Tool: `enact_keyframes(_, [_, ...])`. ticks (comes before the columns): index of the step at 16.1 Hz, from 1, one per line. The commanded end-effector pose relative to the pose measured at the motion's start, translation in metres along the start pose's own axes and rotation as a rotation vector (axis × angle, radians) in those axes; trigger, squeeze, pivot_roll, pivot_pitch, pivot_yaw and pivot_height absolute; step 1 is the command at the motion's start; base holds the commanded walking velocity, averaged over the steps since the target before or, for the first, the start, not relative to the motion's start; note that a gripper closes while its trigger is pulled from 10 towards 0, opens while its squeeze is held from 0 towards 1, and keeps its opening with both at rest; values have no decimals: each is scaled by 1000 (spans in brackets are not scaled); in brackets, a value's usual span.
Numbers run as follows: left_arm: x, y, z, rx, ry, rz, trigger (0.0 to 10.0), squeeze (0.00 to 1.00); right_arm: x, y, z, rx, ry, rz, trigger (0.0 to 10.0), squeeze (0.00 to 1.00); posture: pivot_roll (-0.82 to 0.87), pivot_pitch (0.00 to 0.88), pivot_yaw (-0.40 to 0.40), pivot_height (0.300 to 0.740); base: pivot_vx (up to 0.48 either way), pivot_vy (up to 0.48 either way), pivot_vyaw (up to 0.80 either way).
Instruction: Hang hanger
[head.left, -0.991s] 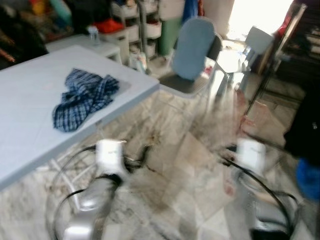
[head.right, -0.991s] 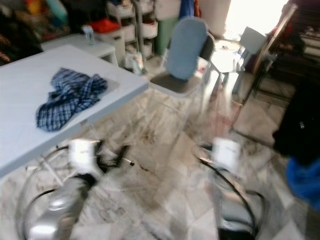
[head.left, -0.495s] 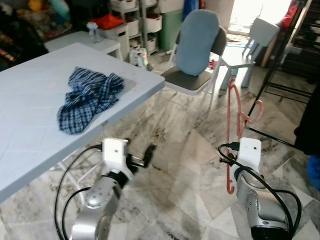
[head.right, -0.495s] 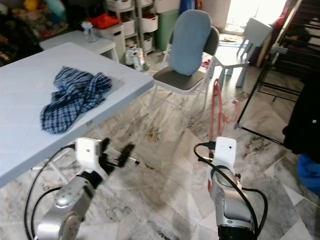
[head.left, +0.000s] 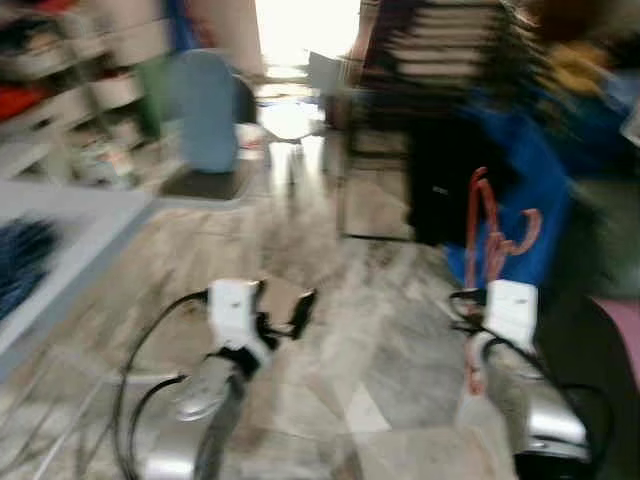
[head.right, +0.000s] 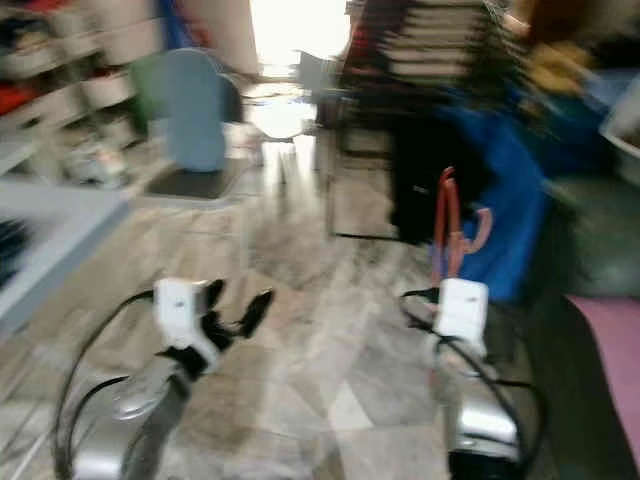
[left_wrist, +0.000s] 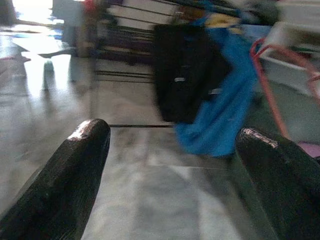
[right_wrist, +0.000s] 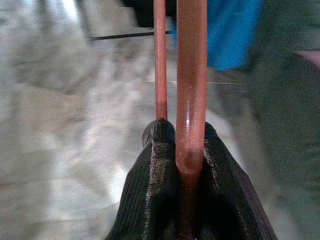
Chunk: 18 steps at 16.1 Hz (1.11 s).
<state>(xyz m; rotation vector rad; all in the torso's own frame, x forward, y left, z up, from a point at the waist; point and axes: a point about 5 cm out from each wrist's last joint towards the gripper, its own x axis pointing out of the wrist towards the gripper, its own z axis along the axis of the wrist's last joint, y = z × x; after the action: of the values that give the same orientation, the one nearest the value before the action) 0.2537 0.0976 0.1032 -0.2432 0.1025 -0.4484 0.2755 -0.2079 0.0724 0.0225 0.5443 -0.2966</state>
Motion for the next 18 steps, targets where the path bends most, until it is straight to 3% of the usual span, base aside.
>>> enact_keyframes(1, [-7, 11, -1, 10, 15, 43, 10000, 0, -1, 16, 3, 7, 0, 62, 10000, 0, -115, 0, 20, 740, 371, 0, 0])
enact_keyframes(5, [-6, 12, -2, 7, 20, 51, 10000, 0, -2, 23, 2, -20, 22, 133, 10000, 0, -120, 0, 21, 740, 340, 262, 0])
enact_keyframes(12, [-4, 12, -3, 14, 31, 38, 10000, 0, -2, 25, -1, -31, 41, 145, 10000, 0, -123, 0, 27, 740, 351, 323, 0])
enact_keyframes(18, [-3, 9, -6, 16, 57, 16, 10000, 0, -2, 26, -3, -36, 72, 153, 10000, 0, -124, 0, 31, 740, 450, 0, -70])
